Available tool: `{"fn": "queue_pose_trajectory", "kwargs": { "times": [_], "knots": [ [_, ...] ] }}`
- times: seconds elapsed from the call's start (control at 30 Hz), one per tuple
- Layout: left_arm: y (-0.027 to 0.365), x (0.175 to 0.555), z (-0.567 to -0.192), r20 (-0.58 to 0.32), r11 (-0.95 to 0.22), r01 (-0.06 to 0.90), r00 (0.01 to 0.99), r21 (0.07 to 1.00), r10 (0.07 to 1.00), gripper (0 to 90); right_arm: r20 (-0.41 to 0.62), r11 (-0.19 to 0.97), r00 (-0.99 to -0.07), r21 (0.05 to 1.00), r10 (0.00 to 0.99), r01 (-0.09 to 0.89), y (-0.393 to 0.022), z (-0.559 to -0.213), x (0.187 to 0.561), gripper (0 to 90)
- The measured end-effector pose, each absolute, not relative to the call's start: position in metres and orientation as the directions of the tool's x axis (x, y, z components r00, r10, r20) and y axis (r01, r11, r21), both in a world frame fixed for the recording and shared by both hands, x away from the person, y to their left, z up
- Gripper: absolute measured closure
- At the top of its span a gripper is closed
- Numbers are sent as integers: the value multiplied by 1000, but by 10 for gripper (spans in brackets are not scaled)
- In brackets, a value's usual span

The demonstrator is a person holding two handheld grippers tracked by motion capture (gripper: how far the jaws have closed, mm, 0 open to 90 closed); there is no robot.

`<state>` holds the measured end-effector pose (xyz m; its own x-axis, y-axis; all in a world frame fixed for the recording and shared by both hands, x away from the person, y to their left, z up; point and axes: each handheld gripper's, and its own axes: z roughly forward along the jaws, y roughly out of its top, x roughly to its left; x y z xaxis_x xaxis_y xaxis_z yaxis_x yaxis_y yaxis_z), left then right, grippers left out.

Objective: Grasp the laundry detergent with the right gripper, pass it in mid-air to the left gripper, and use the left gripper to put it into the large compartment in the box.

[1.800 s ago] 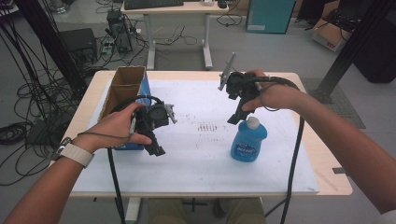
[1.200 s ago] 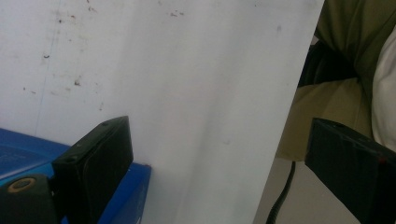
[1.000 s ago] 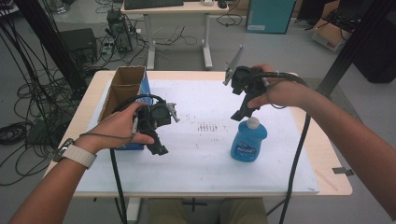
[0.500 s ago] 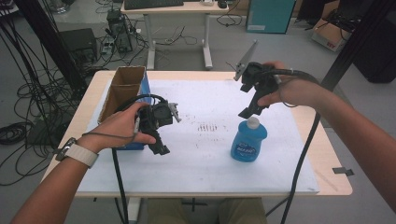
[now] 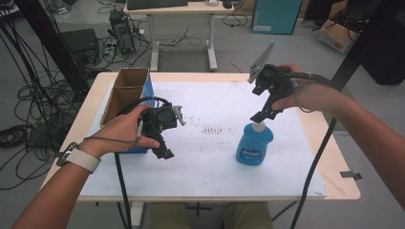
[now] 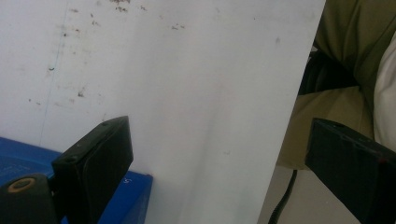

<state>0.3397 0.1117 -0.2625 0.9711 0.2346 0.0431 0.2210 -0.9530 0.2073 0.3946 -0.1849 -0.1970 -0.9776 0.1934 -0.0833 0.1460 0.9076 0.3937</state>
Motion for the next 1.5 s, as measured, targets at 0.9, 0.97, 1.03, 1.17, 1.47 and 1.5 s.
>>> {"fn": "queue_pose_trajectory", "kwargs": {
  "times": [0.9, 0.97, 1.03, 1.17, 1.47, 1.5],
  "knots": [
    [106, 340, -264, 43, -951, 223, 971, 213, 237, 81, -62, 869, -972, 462, 229, 175, -228, -209, 376, 45],
    [105, 340, -264, 39, -952, 223, 971, 212, 236, 81, -62, 868, -971, 464, 231, 177, -231, -209, 375, 45],
    [105, 340, -264, 38, -952, 223, 971, 208, 236, 81, -61, 865, -969, 466, 240, 185, -232, -208, 373, 44],
    [105, 340, -264, 39, -951, 225, 970, 210, 238, 81, -59, 864, -969, 467, 242, 187, -236, -206, 372, 44],
    [104, 341, -264, 40, -951, 226, 970, 211, 239, 81, -51, 864, -967, 462, 251, 200, -244, -208, 369, 43],
    [104, 341, -264, 41, -952, 224, 970, 209, 238, 81, -51, 864, -967, 462, 251, 200, -245, -209, 368, 43]
  ]
}}
